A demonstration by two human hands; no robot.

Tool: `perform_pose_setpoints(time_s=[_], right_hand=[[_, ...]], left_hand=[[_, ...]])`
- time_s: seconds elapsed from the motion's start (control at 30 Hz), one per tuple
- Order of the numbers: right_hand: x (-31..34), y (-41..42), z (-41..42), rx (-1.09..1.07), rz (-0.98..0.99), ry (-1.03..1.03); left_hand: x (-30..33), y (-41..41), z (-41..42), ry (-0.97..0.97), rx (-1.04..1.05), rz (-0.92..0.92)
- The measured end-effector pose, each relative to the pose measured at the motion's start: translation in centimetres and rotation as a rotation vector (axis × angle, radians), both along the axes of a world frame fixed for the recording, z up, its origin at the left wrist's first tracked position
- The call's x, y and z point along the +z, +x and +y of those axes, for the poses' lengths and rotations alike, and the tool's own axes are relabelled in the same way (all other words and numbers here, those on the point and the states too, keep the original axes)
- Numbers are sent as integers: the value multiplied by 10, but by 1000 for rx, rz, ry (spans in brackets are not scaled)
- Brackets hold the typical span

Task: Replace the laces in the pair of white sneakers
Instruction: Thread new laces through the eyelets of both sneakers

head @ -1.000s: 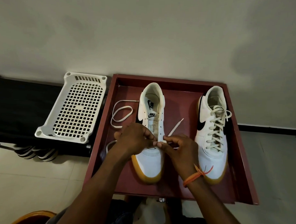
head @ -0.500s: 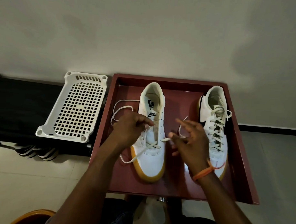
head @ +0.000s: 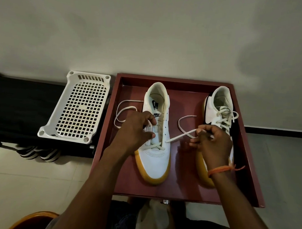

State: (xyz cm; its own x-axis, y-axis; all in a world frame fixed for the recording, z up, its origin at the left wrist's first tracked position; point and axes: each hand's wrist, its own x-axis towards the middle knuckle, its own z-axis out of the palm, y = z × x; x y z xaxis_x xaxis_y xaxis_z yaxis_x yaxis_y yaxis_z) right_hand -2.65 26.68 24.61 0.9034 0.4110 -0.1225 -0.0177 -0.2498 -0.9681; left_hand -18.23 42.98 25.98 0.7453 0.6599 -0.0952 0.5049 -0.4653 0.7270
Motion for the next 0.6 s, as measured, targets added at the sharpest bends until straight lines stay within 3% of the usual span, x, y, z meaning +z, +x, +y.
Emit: perform_pose_setpoints(time_s=[0.13,0.2,0.33,0.5,0.6], right_hand=[[-16,-30,8,360,-149,-83],[-21,-39,10,424,-268,-174],[-19,-34,10,376,-126,-155],[-1,9,-4,19,-25,-43],[0,-7,1,159,-45,-49]], left_hand=[[0,0,1,-18,3,-5],[-2,0,1,-10,2,5],[-5,-1,1,6,2,15],[-4,-1,2,-3,-1,17],[-5,-1,3,-24,5,12]])
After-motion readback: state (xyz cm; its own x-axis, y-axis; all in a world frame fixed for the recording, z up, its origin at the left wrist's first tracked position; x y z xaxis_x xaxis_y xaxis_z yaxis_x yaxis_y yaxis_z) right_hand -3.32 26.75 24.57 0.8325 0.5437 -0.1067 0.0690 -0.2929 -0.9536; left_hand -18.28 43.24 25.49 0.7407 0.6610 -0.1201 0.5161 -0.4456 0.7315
